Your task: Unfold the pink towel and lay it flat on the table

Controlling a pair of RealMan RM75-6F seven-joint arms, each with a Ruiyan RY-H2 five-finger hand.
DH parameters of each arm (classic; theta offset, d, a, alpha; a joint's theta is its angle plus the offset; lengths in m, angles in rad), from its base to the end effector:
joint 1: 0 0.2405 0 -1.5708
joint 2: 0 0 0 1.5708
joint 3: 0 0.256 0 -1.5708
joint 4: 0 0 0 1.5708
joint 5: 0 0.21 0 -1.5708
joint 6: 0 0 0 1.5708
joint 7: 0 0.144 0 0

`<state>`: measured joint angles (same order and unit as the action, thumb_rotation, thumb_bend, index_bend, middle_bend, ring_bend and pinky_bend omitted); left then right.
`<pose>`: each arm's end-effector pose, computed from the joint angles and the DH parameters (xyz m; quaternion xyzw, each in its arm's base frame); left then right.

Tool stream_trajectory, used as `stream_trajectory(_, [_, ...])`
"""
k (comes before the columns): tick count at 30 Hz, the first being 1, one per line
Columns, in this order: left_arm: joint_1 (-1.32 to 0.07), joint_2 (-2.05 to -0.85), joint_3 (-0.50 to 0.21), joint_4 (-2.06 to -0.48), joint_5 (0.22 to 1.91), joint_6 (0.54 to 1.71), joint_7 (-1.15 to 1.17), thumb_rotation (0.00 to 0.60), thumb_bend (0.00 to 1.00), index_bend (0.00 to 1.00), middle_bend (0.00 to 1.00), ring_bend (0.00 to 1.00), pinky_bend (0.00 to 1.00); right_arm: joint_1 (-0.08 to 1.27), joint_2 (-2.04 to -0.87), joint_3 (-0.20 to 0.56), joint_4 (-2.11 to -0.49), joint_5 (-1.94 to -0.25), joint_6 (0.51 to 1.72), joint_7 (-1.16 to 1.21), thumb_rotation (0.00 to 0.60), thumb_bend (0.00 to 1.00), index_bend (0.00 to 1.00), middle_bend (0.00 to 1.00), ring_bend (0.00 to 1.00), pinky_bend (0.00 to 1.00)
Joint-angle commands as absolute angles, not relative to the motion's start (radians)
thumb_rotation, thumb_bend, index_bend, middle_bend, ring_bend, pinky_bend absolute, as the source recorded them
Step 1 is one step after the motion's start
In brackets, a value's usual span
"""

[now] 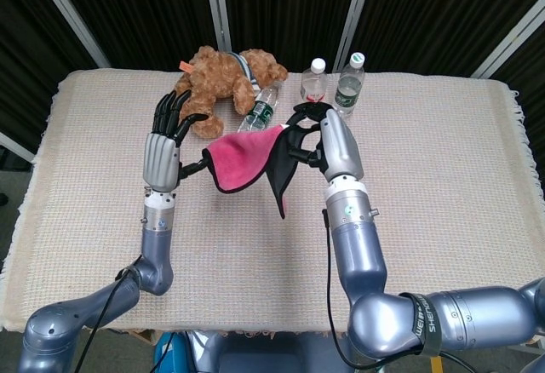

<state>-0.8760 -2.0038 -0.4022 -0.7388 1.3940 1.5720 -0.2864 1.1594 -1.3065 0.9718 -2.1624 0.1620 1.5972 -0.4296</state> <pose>-0.0964 0.3943 0.0088 -0.4713 -0.2702 -0.7238 0.4255 0.0608 -0.3449 0.1534 0.3849 -0.6716 0.5325 0.3425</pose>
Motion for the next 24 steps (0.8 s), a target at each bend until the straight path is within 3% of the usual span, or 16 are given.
stream_trajectory(1, [-0.876,-2.002,-0.401,-0.738,1.394,1.571,-0.286,0.6,0.35,0.38,0.09,0.0,0.0,1.156,-1.302,0.972,-2.163,0.163,1.595,-0.428,0.6,0.53,0.66,0.27,0.09,0.24])
stream_trajectory(11, [-0.878,-1.99,-0.398,-0.742,1.391,1.55,-0.276,0.6,0.41,0.52,0.11,0.0,0.0,1.152,-1.294,0.958,-2.171,0.166,1.575,-0.419,0.6,0.53,0.66,0.27,0.09,0.24])
stream_trajectory(24, [-0.879,-1.952,-0.405,-0.798,1.361,1.483,-0.245,0.6,0.42,0.55,0.12,0.0,0.0,1.088,-1.249,0.9,-2.19,0.11,1.528,-0.41,0.6,0.53,0.66,0.27,0.09,0.24])
